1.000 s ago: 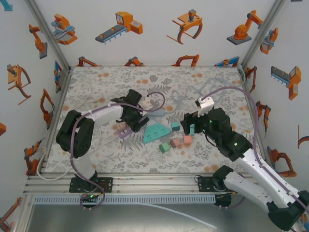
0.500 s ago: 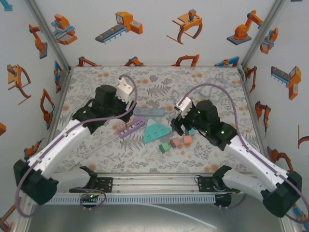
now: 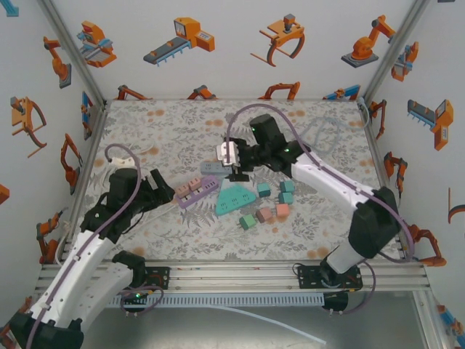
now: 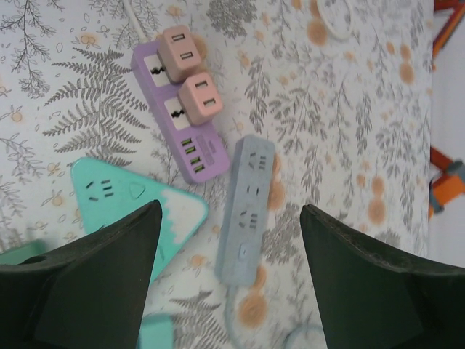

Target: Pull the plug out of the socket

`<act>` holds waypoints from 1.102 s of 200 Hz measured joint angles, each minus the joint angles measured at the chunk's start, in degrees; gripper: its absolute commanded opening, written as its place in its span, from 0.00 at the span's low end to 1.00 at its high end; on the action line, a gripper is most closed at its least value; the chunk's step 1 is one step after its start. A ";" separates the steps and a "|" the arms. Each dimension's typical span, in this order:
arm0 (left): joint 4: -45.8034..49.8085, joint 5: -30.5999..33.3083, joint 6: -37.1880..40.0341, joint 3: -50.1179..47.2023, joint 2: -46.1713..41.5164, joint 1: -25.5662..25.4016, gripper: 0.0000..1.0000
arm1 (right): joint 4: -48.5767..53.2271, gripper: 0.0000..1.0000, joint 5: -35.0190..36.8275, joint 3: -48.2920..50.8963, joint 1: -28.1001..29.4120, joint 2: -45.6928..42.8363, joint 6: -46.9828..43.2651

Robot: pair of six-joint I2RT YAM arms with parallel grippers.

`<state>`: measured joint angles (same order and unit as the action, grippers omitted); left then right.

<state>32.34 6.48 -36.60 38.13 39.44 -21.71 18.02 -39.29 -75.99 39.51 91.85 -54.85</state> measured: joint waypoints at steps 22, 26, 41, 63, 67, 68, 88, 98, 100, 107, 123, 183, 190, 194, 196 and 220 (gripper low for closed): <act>0.28 -2.08 -7.04 -4.15 -1.73 2.27 0.76 | 2.38 0.70 -2.78 -6.93 1.70 7.85 -5.22; 0.20 -2.78 -8.31 -4.96 -1.66 2.71 0.75 | 2.69 0.70 -3.23 -8.11 2.05 9.35 -5.92; -0.61 -4.92 -11.58 -7.43 -0.96 4.00 0.73 | 4.37 0.69 -4.94 -12.70 3.08 14.73 -8.24; -4.22 -8.28 -14.73 -11.23 0.55 6.01 0.66 | 6.82 0.67 -6.16 -17.97 4.24 21.29 -10.05; -5.05 -8.83 -15.08 -11.80 0.94 6.36 0.66 | 7.37 0.67 -6.25 -18.80 4.46 22.34 -10.34; -5.42 -9.07 -15.19 -12.02 1.09 6.49 0.65 | 7.48 0.67 -6.25 -18.97 4.50 22.51 -10.38; -9.31 -11.34 -16.20 -14.01 3.98 8.11 0.62 | 9.70 0.65 -6.38 -22.45 5.40 26.77 -11.04; -10.84 -12.20 -16.61 -14.36 5.66 8.61 0.60 | 10.56 0.64 -6.51 -23.67 5.79 28.28 -11.04; -11.04 -12.33 -16.65 -14.38 5.95 8.68 0.60 | 10.69 0.63 -6.58 -23.89 5.86 28.57 -11.04; -12.31 -12.79 -16.81 -14.51 7.04 8.87 0.60 | 11.26 0.62 -6.80 -24.87 6.10 29.62 -11.02; -15.28 -13.55 -16.87 -14.88 8.48 9.03 0.60 | 12.11 0.59 -7.21 -26.82 6.51 31.82 -10.95; -22.29 -12.96 -17.00 -16.17 12.20 9.07 0.55 | 13.22 0.45 -7.89 -28.98 6.60 36.92 -9.86; -22.80 -12.98 -17.00 -16.33 12.92 9.07 0.54 | 13.25 0.43 -7.89 -28.98 6.60 37.24 -9.70; -23.17 -13.00 -16.98 -16.44 13.38 9.07 0.54 | 13.27 0.43 -7.91 -28.98 6.60 37.42 -9.66; -23.41 -13.00 -17.00 -16.52 13.62 9.07 0.53 | 13.27 0.42 -7.91 -28.98 6.60 37.46 -9.64; -25.31 -13.05 -17.03 -17.40 16.31 9.07 0.50 | 13.27 0.39 -7.89 -29.09 6.60 38.21 -9.46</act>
<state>7.03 -6.57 -53.63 20.73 55.75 -12.64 31.29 -47.18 -105.08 46.11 130.06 -64.31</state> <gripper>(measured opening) 0.515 0.404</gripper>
